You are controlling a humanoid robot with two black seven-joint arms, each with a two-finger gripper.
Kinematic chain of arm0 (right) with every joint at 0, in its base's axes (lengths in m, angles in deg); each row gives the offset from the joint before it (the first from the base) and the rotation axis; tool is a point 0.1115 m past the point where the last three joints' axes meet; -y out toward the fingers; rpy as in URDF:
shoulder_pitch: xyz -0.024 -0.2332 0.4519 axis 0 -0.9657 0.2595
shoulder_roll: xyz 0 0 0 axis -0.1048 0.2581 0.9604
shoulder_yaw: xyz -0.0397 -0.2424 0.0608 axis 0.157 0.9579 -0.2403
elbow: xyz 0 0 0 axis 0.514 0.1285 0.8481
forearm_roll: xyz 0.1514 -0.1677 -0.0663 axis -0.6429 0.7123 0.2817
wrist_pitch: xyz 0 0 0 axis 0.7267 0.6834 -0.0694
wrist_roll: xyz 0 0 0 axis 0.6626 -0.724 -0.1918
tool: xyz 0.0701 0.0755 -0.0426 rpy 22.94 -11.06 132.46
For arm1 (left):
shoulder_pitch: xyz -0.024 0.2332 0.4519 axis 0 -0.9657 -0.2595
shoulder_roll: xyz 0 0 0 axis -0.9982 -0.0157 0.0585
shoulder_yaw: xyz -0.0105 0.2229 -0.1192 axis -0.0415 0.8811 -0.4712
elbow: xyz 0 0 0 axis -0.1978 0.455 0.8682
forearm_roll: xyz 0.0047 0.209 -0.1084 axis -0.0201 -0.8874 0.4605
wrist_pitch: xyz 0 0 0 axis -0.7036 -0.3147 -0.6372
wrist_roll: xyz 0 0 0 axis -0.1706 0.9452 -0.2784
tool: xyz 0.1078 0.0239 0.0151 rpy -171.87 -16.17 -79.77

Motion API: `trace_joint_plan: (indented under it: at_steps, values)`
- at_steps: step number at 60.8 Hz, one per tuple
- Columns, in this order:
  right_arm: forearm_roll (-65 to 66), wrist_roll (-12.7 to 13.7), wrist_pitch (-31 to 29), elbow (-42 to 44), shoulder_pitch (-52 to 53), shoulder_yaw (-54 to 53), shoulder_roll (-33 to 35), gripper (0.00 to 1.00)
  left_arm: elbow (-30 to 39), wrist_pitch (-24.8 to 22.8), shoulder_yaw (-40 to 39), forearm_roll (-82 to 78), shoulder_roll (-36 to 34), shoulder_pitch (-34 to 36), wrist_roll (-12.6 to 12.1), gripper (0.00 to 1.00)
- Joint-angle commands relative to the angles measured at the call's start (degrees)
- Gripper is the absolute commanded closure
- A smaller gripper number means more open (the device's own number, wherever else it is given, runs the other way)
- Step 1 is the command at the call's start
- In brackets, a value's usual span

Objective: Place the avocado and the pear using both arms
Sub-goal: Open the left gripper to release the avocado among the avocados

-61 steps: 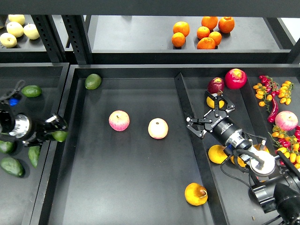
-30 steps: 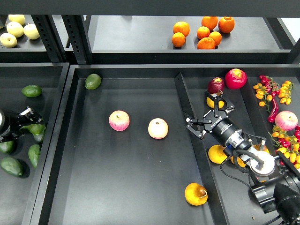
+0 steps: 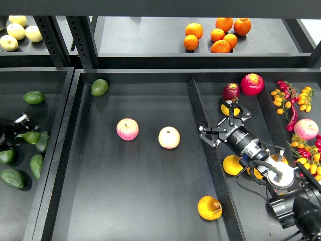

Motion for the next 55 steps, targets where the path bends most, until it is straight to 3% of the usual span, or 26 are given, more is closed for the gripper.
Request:
trace_joint_plan:
  at_steps: [1,55]
  values:
    - [0.00,0.00,0.00,0.00,-0.01,0.06,0.00,0.00,-2.09,-0.01,0.00,0.00,0.31,-1.29,0.00,0.55]
    - [0.00,0.00,0.00,-0.44,-0.09,0.23,0.00,0.00,-7.98,-0.01,-1.75,-0.09,5.85,-6.92,0.00,0.54]
